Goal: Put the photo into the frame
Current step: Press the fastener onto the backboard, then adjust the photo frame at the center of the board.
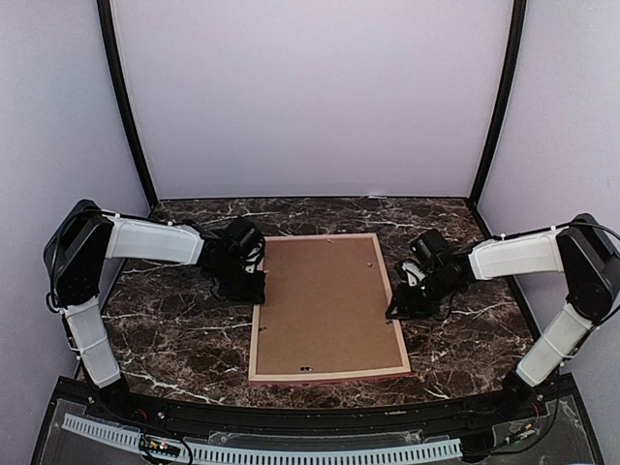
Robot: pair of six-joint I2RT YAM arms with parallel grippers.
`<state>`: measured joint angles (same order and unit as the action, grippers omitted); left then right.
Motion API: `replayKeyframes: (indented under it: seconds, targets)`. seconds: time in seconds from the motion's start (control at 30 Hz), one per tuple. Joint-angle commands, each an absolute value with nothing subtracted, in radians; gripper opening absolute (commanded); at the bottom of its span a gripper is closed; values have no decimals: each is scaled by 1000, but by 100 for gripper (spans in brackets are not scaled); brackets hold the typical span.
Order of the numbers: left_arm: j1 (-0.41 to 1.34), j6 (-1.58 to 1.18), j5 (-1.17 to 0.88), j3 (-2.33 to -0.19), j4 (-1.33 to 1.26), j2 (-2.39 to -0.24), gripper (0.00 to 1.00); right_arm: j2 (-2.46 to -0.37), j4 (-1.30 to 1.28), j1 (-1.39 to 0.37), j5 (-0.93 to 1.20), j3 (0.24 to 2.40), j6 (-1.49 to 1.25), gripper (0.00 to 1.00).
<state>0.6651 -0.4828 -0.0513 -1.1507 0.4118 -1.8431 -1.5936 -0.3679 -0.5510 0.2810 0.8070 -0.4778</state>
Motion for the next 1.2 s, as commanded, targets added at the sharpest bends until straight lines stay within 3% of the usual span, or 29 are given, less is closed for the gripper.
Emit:
replayKeyframes:
  seconds: [0.0,0.2,0.57,1.03,1.17]
  targets:
    - [661,-476,-44,-1139,451,-1833,26,-1589,-383,-523,266,848,-477,44]
    - [661,-470,-51,-1131,450,-1832,22,-1604,-364,-512,205,902,-487,57]
    - [661,-420,-46,-1083,454,-1778,15,-1626,-337,-509,118,961,-500,61]
    - [663,-452,-72,-1020,446,-1696,16,-1815,-340,-509,77,1172,-442,66]
    - [665,-473,-83,-1013,434,-1690,17,-1842,-347,-510,102,1188,-432,73]
